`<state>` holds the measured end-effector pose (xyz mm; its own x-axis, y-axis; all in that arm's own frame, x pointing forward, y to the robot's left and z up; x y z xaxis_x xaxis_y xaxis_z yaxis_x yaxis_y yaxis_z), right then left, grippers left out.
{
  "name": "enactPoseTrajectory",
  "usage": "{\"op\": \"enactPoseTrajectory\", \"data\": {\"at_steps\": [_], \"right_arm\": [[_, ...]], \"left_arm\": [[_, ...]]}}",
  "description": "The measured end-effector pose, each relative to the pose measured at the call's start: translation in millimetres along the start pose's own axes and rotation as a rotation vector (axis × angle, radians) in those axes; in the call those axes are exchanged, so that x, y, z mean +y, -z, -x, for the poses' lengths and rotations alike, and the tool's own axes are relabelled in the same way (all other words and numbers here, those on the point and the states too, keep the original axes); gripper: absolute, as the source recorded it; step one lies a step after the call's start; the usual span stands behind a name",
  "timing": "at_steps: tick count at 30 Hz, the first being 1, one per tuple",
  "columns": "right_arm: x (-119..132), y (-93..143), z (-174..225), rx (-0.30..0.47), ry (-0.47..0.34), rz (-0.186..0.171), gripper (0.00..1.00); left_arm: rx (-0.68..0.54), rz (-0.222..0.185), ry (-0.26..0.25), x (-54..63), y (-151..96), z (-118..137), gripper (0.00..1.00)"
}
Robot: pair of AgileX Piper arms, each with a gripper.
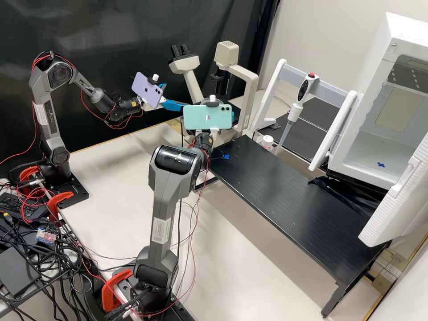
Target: Move the petri dish to the microscope
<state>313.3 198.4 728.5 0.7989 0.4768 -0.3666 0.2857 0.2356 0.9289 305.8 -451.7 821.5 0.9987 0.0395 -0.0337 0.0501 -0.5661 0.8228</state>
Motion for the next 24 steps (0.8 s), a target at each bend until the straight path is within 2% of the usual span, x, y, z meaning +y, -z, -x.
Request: {"op": "enactPoseTrajectory", "data": {"at_steps": [5,12,17,22,24], "right_arm": [[12.5,-17.5,42.5,-0.007,-0.115,-0.004,1.00],[15.7,-45.6,84.5,-0.057,-0.221,0.004,1.00],[15.0,-63.6,109.4,-0.148,-0.258,0.031,1.00],[18.2,-76.2,130.1,-0.278,-0.324,0.037,1.00],[20.3,-80.7,136.3,-0.307,-0.339,0.036,1.00]], "left_arm": [[0.000,0.000,0.000,0.0,0.0,0.0,1.00],[0.000,0.000,0.000,0.0,0.0,0.0,1.00],[0.000,0.000,0.000,0.0,0.0,0.0,1.00],[0.000,0.000,0.000,0.0,0.0,0.0,1.00],[0.000,0.000,0.000,0.0,0.0,0.0,1.00]]}}
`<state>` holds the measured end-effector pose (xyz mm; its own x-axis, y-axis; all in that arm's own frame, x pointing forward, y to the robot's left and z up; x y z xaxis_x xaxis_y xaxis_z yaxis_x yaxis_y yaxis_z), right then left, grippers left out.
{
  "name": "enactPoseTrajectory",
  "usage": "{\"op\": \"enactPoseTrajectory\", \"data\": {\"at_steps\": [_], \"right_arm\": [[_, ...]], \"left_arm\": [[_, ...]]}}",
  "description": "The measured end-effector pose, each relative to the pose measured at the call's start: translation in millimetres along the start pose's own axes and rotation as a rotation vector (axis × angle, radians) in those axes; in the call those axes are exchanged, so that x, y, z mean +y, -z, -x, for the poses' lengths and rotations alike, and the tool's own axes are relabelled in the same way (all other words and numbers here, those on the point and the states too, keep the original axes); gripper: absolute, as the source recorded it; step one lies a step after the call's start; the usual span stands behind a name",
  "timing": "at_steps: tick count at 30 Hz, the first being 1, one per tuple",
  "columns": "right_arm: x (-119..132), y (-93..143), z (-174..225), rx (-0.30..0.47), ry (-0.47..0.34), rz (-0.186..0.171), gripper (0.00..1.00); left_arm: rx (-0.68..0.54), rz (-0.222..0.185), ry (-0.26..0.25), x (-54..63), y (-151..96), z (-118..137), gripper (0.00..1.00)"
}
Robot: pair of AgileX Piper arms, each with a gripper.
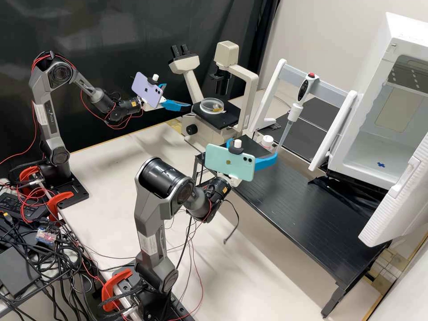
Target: Move the petri dish to the microscope
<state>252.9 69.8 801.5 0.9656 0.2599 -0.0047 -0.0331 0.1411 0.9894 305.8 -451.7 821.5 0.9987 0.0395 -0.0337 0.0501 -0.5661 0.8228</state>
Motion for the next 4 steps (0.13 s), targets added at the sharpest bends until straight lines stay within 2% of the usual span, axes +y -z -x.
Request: {"op": "enactPoseTrajectory", "data": {"at_steps": [2,4], "right_arm": [[3.5,-6.7,3.2,-0.026,-0.016,-0.006,1.00],[6.3,-12.2,5.3,-0.049,-0.026,-0.029,1.00]], "left_arm": [[0.000,0.000,0.000,0.0,0.0,0.0,1.00],[0.000,0.000,0.000,0.0,0.0,0.0,1.00]]}}
